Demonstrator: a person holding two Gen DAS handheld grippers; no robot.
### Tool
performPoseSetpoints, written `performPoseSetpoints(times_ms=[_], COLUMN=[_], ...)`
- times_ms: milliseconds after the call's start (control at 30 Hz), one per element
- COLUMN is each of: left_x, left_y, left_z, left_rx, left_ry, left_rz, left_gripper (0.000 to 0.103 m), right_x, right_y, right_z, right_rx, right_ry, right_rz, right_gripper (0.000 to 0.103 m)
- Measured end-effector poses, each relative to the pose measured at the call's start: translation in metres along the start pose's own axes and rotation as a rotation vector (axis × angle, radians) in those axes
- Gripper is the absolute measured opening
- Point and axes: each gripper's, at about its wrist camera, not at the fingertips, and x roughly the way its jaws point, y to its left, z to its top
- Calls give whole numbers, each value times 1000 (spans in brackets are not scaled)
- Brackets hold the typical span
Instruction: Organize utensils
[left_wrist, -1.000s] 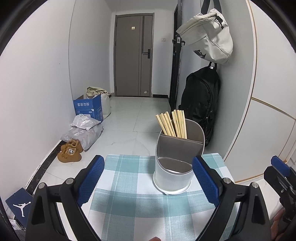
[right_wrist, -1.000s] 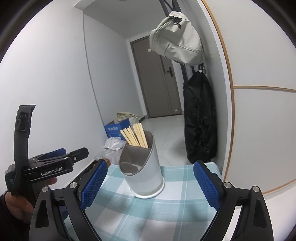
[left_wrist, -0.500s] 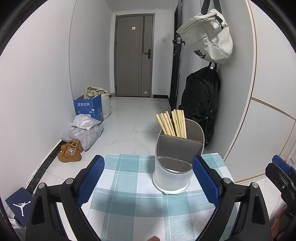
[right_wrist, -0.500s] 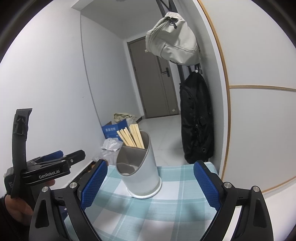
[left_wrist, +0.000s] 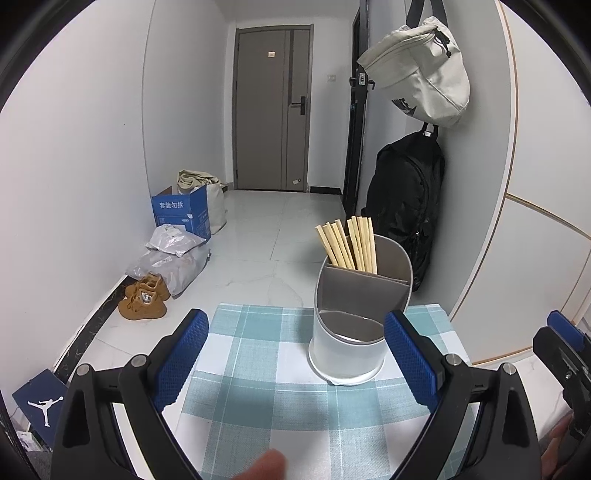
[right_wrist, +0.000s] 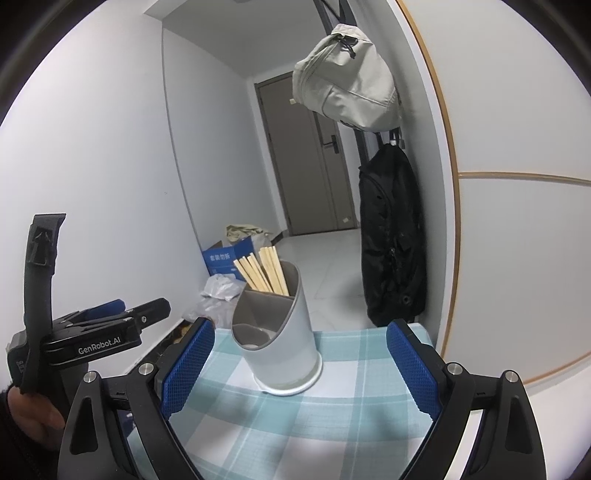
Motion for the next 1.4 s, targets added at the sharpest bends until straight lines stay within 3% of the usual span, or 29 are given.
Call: performPoseSetpoints(times_ms=[1400], left_x=[-1], left_y=[-3], left_z=[0], left_rx=[-3], left_ry=[-2], left_rz=[-20], left_gripper=[93], right_x=[-2], right_y=[3], right_z=[-1], right_rx=[-10], right_ry=[-7], right_rz=[-12], right_gripper=[99])
